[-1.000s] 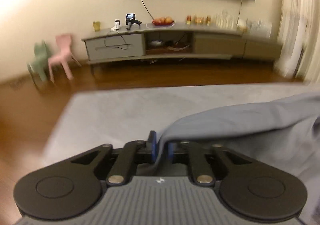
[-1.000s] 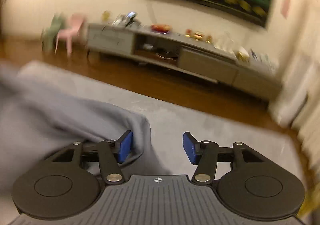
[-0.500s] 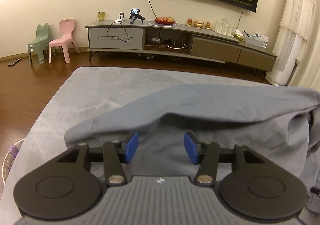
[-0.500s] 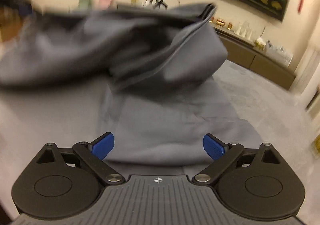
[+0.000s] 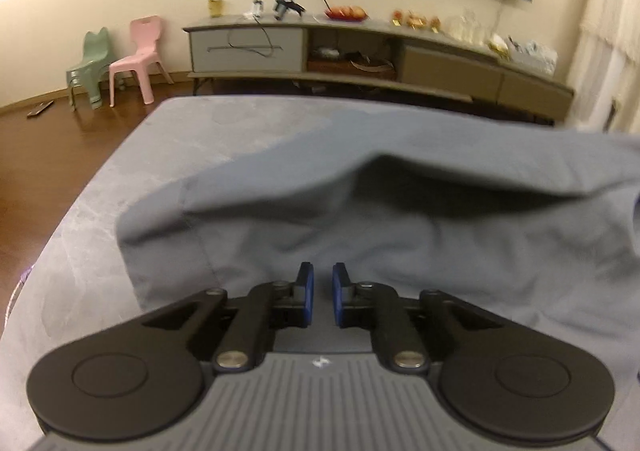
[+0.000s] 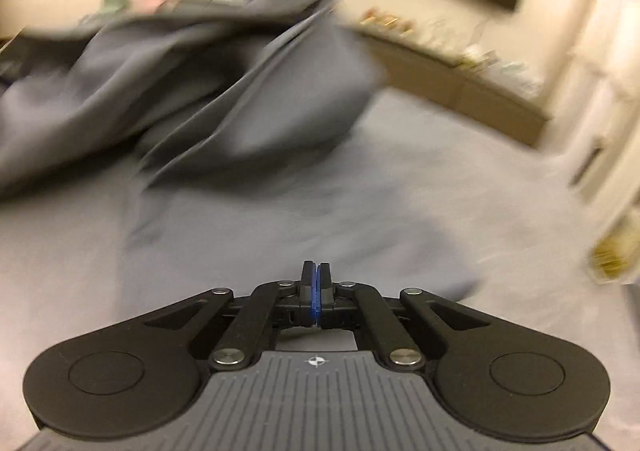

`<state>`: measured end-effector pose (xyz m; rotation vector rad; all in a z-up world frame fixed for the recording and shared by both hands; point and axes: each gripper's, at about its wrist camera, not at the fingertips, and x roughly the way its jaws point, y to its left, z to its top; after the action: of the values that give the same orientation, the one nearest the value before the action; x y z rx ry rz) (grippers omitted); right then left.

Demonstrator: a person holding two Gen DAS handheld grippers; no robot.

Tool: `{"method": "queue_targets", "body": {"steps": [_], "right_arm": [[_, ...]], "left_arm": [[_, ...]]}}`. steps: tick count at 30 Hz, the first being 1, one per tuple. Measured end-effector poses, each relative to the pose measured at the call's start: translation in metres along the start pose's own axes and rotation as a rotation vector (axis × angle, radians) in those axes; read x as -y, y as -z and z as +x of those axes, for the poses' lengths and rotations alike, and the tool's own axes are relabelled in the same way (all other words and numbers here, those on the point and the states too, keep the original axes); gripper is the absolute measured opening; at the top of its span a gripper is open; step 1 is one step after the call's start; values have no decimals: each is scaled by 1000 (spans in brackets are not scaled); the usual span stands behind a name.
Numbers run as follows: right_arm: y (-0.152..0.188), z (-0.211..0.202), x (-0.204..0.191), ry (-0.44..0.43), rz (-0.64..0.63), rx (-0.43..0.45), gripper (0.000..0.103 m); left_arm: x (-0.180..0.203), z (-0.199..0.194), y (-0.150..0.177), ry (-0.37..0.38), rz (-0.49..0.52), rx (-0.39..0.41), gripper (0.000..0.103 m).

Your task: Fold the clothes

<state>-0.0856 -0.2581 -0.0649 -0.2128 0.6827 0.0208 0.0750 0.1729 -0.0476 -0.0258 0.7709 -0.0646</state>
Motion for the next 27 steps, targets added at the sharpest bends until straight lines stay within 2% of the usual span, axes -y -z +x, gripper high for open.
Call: {"method": "queue_targets", "body": {"steps": [2, 3, 4, 5, 6, 7, 10, 12, 14, 15, 16, 17, 18, 19, 22, 24, 26, 27], "right_arm": [[-12, -4, 9, -42, 72, 21, 0], [-17, -6, 14, -63, 107, 31, 9], [-23, -8, 18, -85, 143, 41, 39], [-26, -4, 15, -127, 173, 44, 59], [-29, 2, 10, -171, 205, 38, 88], [-30, 10, 4, -199, 225, 26, 92], [-31, 32, -17, -269, 268, -20, 92], [-29, 44, -31, -247, 269, -14, 91], [-29, 56, -37, -211, 280, -6, 80], [-30, 62, -37, -189, 290, -2, 60], [-32, 68, -33, -187, 317, -14, 45], [-33, 71, -30, -176, 329, -25, 41], [-35, 70, -28, -155, 312, -28, 29], [-38, 70, -27, -134, 295, -31, 25], [-44, 64, -23, -75, 270, -29, 25], [-44, 64, -24, -50, 258, -32, 25], [-43, 68, -27, -36, 242, -42, 12], [-42, 70, -28, -28, 233, -47, 5]], "left_arm": [[-8, -3, -4, -4, -29, 11, 19], [-9, -5, -6, -5, -25, 25, 25], [-10, -5, -6, -13, -20, 31, 44], [-10, -5, -7, -22, -14, 37, 52], [-11, -3, -6, -29, -13, 34, 52], [-11, -2, -6, -37, -11, 31, 52], [-14, 3, -4, -30, -6, 20, 52], [-15, 7, -2, -23, 5, 14, 52], [-16, 12, -4, -23, 13, 9, 51], [-17, 15, -4, -22, 16, 7, 51], [-17, 17, -5, -22, 20, 4, 50], [-18, 20, -5, -22, 23, 2, 49], [-18, 22, -6, -22, 23, 3, 49], [-19, 24, -8, -24, 21, 5, 44], [-16, 31, -14, -14, 21, 9, 40], [-10, 36, -16, 7, 35, 10, 32], [-6, 39, -17, 29, 38, 17, 1], [-5, 38, -17, 28, 34, 28, 0]]}}
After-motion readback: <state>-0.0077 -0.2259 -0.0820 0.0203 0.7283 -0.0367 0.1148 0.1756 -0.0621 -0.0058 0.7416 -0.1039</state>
